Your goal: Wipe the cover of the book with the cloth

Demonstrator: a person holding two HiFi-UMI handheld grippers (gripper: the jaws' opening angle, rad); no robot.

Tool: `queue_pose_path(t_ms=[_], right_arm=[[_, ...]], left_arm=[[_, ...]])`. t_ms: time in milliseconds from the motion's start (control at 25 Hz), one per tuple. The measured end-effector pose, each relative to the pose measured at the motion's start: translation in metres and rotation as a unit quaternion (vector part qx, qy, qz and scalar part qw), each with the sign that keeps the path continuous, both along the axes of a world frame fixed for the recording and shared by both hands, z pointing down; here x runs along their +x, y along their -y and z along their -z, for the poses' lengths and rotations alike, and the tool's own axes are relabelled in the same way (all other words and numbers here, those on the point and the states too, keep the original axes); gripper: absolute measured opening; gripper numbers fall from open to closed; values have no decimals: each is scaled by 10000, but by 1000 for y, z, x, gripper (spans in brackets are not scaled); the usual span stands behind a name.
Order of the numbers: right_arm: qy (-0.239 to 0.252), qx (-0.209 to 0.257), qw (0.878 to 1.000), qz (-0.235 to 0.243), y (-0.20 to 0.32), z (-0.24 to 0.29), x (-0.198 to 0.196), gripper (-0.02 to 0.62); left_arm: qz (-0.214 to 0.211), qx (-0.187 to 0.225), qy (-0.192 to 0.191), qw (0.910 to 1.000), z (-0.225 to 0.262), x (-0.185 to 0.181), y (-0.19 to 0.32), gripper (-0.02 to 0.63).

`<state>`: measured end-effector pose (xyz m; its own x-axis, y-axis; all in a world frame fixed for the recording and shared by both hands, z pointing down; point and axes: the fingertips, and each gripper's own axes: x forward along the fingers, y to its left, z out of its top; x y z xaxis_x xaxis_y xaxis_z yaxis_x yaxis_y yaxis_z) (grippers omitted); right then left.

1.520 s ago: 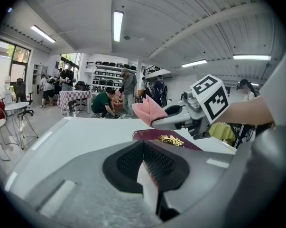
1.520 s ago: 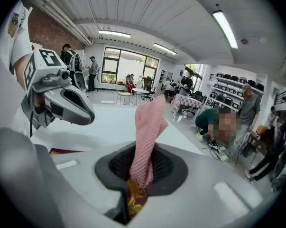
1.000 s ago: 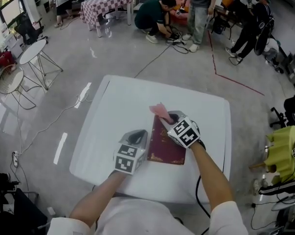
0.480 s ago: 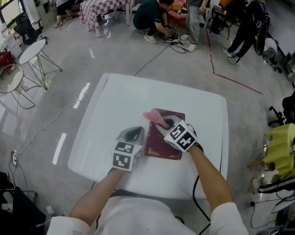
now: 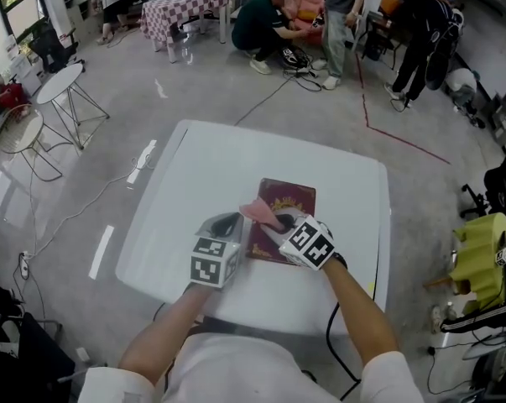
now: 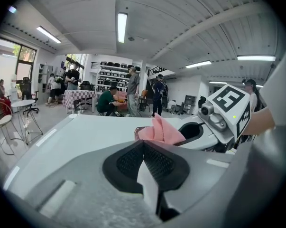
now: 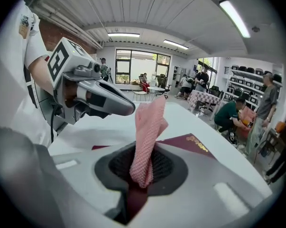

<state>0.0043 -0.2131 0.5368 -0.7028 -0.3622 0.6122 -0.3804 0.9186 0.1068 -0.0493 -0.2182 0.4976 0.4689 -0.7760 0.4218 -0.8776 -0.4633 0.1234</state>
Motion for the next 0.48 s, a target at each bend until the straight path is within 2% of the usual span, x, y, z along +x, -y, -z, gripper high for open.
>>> queue_pose_path(t_ms=[480], right_arm=[[84, -170, 9981, 593, -60, 11, -11, 46]], left_arm=[[283, -76, -33, 9996, -2, -10, -11, 6]])
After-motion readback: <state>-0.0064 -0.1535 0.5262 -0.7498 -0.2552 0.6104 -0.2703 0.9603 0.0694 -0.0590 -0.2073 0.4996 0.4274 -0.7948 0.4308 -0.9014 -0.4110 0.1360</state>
